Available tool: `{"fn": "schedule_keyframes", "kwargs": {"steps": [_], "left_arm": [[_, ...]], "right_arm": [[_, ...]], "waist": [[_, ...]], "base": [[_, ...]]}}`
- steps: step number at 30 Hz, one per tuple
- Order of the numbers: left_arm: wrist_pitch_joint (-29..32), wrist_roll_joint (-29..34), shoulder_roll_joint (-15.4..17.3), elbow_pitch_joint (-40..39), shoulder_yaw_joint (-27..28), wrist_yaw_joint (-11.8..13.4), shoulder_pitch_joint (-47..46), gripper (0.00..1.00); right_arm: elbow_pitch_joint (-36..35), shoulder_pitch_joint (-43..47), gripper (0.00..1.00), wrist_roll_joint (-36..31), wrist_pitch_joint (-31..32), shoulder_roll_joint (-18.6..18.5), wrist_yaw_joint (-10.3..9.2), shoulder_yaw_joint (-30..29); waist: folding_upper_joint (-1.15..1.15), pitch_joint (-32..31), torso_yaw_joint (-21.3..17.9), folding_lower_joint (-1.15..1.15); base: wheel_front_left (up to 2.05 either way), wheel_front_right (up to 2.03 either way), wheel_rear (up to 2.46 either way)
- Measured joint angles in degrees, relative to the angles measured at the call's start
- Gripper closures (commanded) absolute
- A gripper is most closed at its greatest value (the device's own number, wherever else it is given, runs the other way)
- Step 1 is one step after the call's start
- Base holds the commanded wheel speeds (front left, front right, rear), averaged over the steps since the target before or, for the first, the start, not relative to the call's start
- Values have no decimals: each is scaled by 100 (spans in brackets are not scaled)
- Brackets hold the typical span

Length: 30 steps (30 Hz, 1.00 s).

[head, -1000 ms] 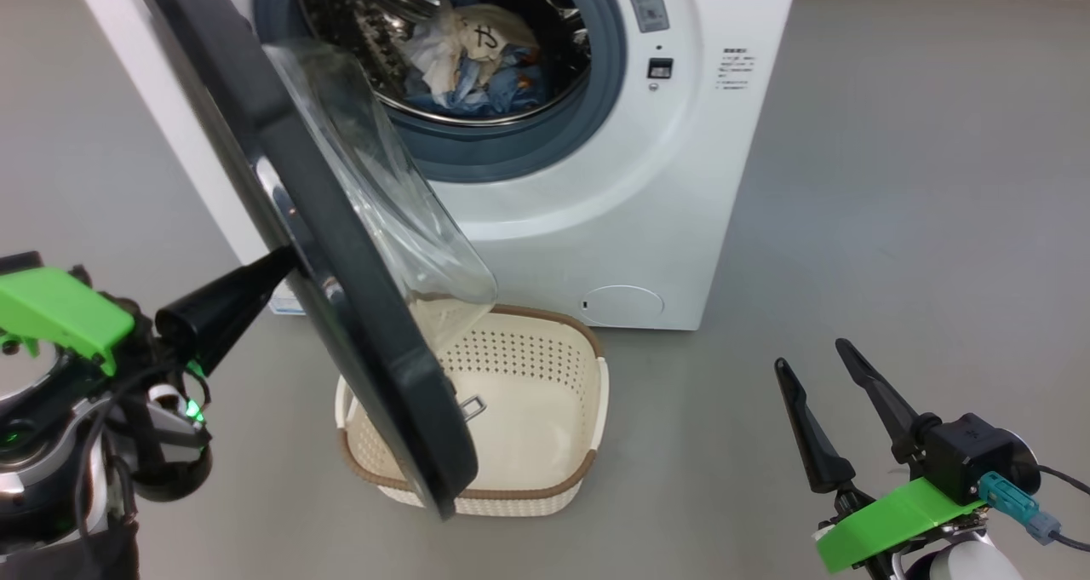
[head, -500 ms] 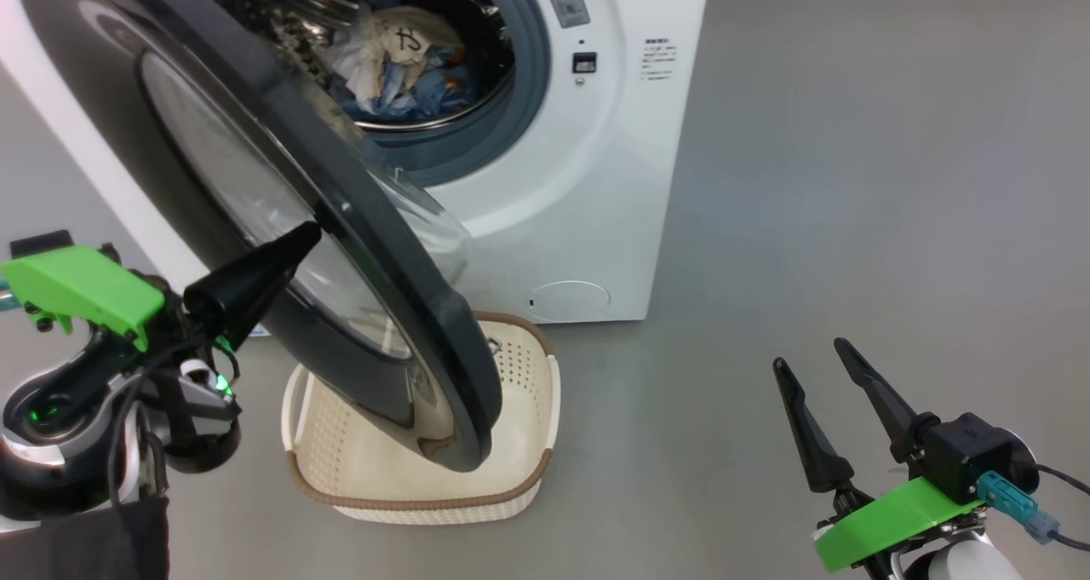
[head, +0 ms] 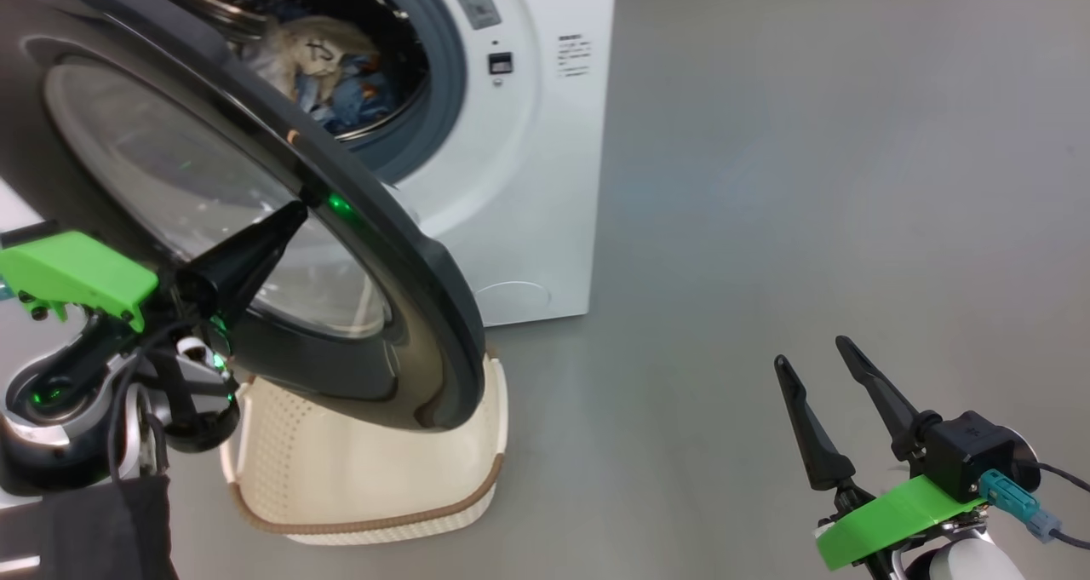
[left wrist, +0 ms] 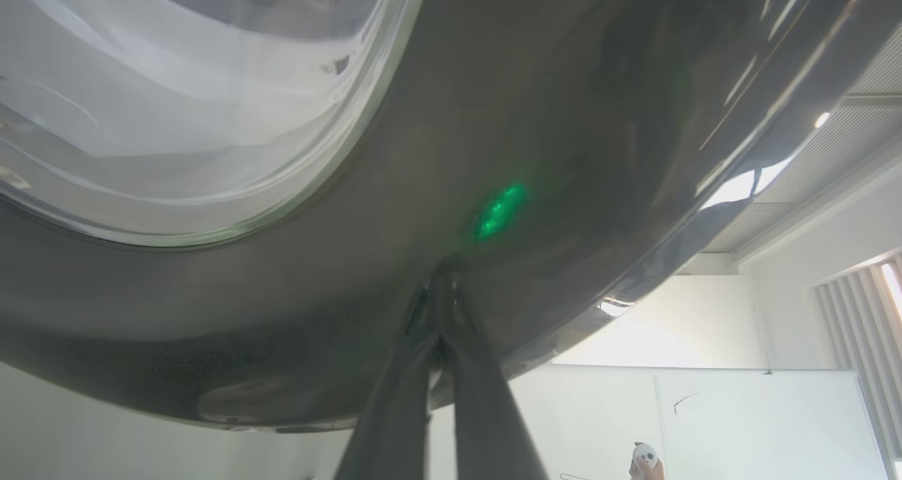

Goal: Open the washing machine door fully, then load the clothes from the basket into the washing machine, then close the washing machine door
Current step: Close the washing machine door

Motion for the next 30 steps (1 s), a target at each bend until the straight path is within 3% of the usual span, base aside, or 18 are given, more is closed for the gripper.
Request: {"fn": "schedule_keyframes", "kwargs": {"steps": [14,30], "left_arm": [[-151,-4,-26,297,2,-148,-217,100],[-253,40,-9,476,55,-250,-289,100]], "right_arm": [[-4,-5,0,0,0,12,0,-5],[-3,-14,0,1,0,13,0,3]], "waist": [[0,44,-449,0],[0,-18,-550,0]], "base": [[0,0,0],[0,0,0]]}}
